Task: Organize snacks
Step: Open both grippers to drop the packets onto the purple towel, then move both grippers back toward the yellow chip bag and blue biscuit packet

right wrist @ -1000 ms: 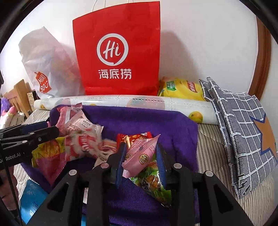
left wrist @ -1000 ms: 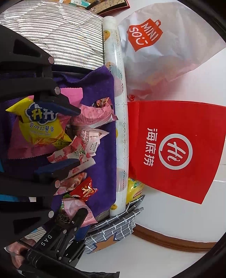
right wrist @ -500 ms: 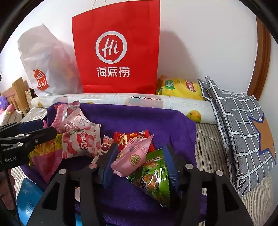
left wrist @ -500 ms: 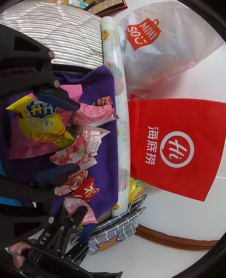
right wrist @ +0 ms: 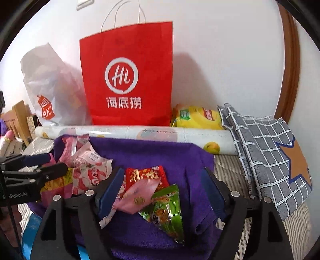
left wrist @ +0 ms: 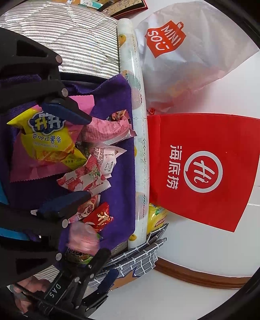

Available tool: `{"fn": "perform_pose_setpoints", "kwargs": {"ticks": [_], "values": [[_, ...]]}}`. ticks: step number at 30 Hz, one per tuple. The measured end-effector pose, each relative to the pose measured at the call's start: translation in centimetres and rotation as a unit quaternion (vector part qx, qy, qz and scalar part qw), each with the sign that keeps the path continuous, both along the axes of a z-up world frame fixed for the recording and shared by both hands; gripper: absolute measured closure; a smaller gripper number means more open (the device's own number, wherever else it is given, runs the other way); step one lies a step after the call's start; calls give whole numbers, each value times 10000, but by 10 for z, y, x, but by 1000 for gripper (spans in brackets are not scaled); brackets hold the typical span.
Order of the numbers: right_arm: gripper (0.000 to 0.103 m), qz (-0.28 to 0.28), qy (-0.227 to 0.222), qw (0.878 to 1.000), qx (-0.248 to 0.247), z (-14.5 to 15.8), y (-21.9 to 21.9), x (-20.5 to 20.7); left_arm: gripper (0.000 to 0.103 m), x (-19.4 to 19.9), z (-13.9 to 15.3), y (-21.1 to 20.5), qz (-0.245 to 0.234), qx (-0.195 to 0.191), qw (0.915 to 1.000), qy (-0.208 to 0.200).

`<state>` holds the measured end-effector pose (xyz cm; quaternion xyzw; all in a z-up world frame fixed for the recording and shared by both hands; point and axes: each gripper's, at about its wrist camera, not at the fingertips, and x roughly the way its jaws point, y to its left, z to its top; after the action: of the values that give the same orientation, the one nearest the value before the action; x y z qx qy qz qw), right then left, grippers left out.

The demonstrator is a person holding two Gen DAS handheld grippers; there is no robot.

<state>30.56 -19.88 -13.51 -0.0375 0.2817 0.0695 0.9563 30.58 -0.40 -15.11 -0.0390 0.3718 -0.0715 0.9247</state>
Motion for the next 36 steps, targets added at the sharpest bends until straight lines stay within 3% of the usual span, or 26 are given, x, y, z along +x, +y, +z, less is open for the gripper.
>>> {"fn": "perform_pose_setpoints", "kwargs": {"ticks": [11, 19, 26, 29, 36], "values": [[17, -169, 61, 9998, 79, 6, -7, -1, 34, -4, 8, 0, 112, 36, 9999, -80], [11, -649, 291, 9973, 186, 9, -12, -3, 26, -11, 15, -4, 130, 67, 9999, -73], [11, -519, 605, 9958, 455, 18, -27, -5, 20, -12, 19, 0, 287, 167, 9994, -65], [11, -593, 588, 9961, 291, 22, -30, -10, 19, -14, 22, 3, 148, 24, 9998, -108], [11, -846, 1067, 9895, -489, 11, -33, -18, 20, -23, 37, 5, -24, -155, 9993, -340]]}}
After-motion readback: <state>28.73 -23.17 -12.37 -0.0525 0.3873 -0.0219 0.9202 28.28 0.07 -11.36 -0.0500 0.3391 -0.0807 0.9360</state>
